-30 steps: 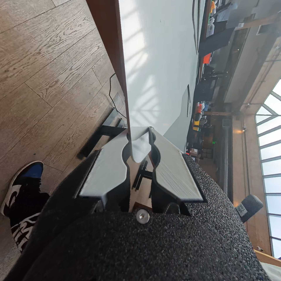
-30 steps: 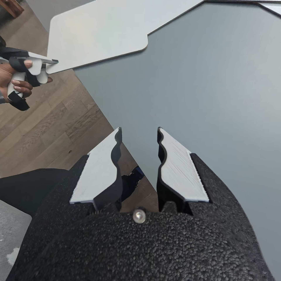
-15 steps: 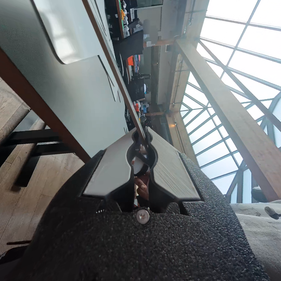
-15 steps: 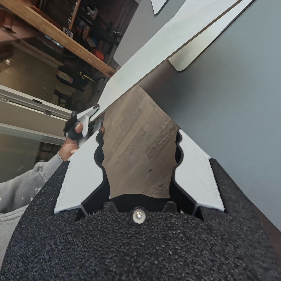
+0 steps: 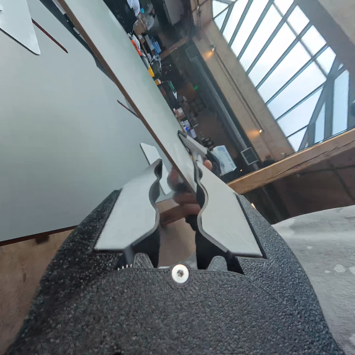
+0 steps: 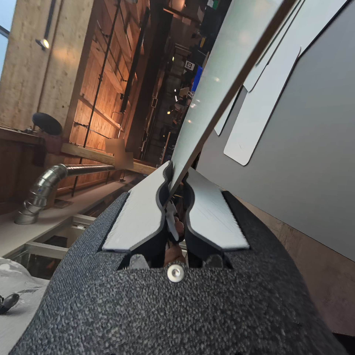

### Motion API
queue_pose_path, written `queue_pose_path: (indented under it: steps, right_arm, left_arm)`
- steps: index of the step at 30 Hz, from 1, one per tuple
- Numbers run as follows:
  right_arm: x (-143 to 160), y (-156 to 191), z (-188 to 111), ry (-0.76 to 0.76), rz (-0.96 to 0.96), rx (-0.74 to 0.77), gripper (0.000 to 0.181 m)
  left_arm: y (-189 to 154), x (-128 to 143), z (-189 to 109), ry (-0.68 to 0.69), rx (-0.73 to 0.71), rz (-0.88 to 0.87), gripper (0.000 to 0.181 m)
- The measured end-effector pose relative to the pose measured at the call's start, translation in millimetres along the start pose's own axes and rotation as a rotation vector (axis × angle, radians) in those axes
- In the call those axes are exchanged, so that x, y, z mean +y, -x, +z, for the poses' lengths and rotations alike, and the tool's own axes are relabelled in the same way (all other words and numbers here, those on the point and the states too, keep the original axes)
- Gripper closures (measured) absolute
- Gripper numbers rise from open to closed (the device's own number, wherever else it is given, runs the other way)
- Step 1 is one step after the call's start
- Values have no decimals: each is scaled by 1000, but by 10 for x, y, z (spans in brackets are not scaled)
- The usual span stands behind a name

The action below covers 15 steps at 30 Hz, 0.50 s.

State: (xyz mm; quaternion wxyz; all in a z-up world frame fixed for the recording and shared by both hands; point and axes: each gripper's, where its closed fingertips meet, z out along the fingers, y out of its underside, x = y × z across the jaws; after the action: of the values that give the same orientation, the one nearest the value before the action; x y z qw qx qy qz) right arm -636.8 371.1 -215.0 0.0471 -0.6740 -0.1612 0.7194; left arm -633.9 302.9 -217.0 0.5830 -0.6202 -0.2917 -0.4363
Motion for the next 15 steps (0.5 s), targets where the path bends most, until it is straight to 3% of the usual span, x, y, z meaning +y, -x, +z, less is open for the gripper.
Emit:
queue_pose_path:
  steps: [2,4,9,15]
  right_arm:
    - [-214,-72,-293,-71,28,9,178]
    - [-412,-168,-600,-88,-46,65,178]
    - [-858,-468,-1560,-81,-147,165,178]
    - [-1293,-791,-3071,-1,-200,280,178]
  left_arm:
    - [119,153,46,116,-107,126,117]
    - [212,196,20,183,-215,287,106]
    - [241,270,172,338,-351,592,96]
    - [35,422,745,365,-394,747,93]
